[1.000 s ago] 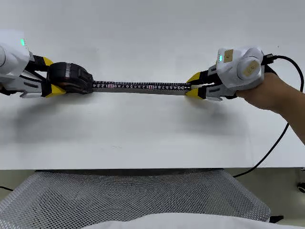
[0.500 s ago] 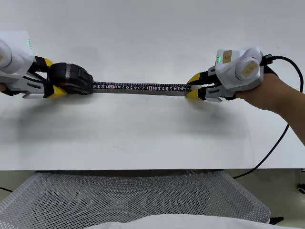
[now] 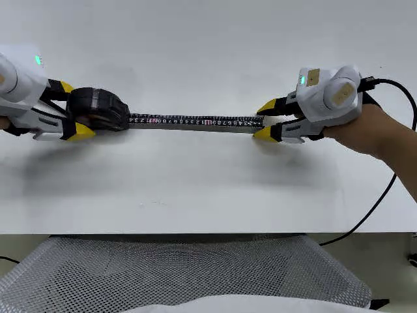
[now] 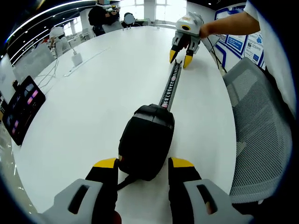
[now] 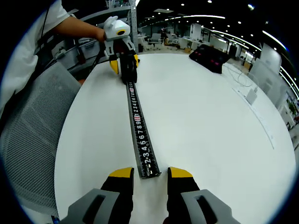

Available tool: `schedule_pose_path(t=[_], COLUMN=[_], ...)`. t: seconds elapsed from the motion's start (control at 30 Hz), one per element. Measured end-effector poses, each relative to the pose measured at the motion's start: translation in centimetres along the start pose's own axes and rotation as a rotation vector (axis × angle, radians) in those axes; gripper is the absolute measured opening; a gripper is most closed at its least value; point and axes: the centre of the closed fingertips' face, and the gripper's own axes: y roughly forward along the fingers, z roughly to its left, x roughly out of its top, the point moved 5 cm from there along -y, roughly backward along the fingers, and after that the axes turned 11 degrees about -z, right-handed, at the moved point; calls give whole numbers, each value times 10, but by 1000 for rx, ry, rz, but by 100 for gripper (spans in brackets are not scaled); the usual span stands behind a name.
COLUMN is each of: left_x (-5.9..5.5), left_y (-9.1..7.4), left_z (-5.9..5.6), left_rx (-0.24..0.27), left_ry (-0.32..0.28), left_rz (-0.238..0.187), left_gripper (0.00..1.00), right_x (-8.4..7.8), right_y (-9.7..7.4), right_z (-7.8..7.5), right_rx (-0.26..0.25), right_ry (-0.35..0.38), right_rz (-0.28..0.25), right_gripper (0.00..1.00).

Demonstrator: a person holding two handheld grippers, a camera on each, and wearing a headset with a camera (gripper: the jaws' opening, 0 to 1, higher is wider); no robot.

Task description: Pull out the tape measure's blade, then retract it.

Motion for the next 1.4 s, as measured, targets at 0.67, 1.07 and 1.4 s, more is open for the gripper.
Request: schedule_pose_path(t=[0.67, 1.07, 1.4], left_x=[-15, -17, -18], left_y=[-30, -44, -57], left_z=[-7, -31, -50], left_rx=[205, 264, 275], left_ry=[-168, -248, -297], left_rz=[-102, -148, -168], left_gripper=[60, 66, 74], right_x=[5, 7, 7], right_y=[-16, -26, -35], right_z=[20, 35, 51], right_rx=[-155, -192, -210], right_ry=[128, 178, 203], right_rz=[-55, -93, -100], right_gripper=[66, 77, 85])
